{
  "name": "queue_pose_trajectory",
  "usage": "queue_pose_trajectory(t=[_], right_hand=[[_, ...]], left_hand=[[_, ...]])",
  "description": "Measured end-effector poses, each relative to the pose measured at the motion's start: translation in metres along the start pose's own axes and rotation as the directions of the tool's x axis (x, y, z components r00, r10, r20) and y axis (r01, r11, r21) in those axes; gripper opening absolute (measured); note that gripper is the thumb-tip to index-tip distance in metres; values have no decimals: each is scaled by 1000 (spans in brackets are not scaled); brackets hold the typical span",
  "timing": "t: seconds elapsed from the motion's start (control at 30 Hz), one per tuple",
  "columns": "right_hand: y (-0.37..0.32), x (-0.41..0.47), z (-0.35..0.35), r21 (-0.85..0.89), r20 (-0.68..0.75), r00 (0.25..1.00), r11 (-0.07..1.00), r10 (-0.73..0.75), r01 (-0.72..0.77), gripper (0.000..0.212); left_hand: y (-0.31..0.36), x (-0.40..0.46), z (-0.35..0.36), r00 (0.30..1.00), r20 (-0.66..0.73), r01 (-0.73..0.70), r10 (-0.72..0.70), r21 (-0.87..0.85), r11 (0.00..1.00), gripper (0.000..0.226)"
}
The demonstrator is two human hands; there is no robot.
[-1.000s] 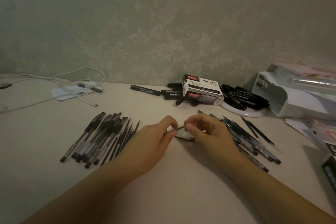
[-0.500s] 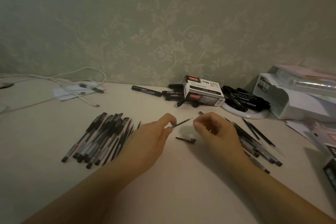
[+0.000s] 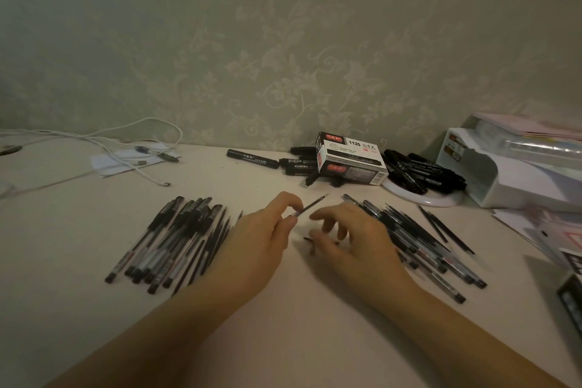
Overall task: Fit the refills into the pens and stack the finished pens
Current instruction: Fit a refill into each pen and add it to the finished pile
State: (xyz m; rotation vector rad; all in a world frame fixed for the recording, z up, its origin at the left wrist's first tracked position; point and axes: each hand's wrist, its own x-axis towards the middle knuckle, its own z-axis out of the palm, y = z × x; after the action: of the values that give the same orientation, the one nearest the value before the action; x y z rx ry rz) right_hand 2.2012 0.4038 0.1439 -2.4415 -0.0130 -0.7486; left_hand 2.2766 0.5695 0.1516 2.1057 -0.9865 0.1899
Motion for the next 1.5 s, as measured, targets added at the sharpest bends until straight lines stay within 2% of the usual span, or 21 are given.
queue_pose_trajectory(t=[0.07, 0.1, 0.17, 0.23, 0.3, 0.37, 0.43, 0.47, 0.5, 0.53, 0.6, 0.67, 0.7, 0.77, 0.87, 0.97, 1.07, 1.17, 1.23, 1.37, 1.5], right_hand=[[-6, 3, -3, 299, -19, 974, 931, 226, -210, 10], [-8, 4, -3, 455, 34, 952, 843, 305, -286, 9], [-10, 6, -4, 644, 142, 915, 667, 378, -376, 12], [-10, 6, -3, 738, 201, 883, 528, 424, -421, 14], [-8, 6, -2, 792, 219, 863, 434, 455, -430, 13], [-6, 8, -2, 835, 210, 846, 361, 491, -416, 12], [0, 15, -8, 879, 140, 816, 310, 560, -363, 10], [4, 19, -13, 885, 67, 811, 341, 582, -318, 9], [8, 22, -19, 858, -27, 809, 429, 587, -282, 8], [13, 24, -26, 782, -128, 809, 560, 574, -273, 8], [21, 24, -36, 483, -291, 829, 821, 477, -303, 8], [29, 22, -42, 145, -330, 882, 942, 336, -304, 8], [33, 21, -43, -10, -315, 906, 953, 283, -301, 6], [38, 18, -44, -284, -270, 937, 912, 221, -297, 10], [40, 14, -44, -495, -211, 950, 812, 232, -308, 18], [35, 14, -45, -583, -166, 948, 749, 270, -315, 22], [32, 16, -47, -650, -140, 944, 692, 297, -314, 23], [31, 15, -47, -685, -124, 939, 657, 319, -314, 25], [30, 14, -46, -656, -140, 948, 689, 287, -306, 25], [20, 14, -39, -470, -202, 977, 868, 72, -161, 18], [5, 8, -19, -378, -110, 991, 925, -73, 27, 16]], left_hand=[[1, 0, 1, 1000, 0, -3, 3, -31, 1000, 19], [2, 0, 2, 1000, 12, -14, 14, -39, 999, 21], [5, -2, 3, 998, 39, -42, 44, -46, 998, 27], [7, -2, 3, 996, 49, -73, 75, -50, 996, 31], [8, -3, 2, 992, 50, -117, 120, -42, 992, 35], [9, -3, 2, 988, 61, -140, 141, -22, 990, 38], [7, -3, 1, 989, 70, -130, 129, 1, 992, 38], [6, -3, 1, 991, 66, -118, 118, 4, 993, 37], [4, -3, 1, 993, 58, -105, 105, 5, 994, 36], [3, -3, 1, 995, 48, -92, 92, 10, 996, 35], [1, -2, 1, 997, 30, -68, 67, 33, 997, 32], [-1, -1, 1, 999, 12, -37, 37, 57, 998, 31], [-3, 0, 1, 1000, 0, -22, 22, 80, 997, 30], [-6, 0, 0, 999, -47, 14, -7, 156, 988, 28], [-13, 1, -8, 980, -163, 153, -114, 256, 954, 22], [-18, 1, -19, 952, -199, 295, -234, 374, 880, 14], [-20, 1, -27, 939, -190, 345, -288, 482, 805, 13], [-20, 3, -31, 933, -179, 358, -311, 517, 778, 16], [-19, 2, -32, 933, -163, 357, -321, 541, 762, 16], [-21, 1, -32, 925, -141, 369, -352, 549, 750, 19], [-23, 2, -30, 913, -130, 391, -386, 547, 740, 32]])
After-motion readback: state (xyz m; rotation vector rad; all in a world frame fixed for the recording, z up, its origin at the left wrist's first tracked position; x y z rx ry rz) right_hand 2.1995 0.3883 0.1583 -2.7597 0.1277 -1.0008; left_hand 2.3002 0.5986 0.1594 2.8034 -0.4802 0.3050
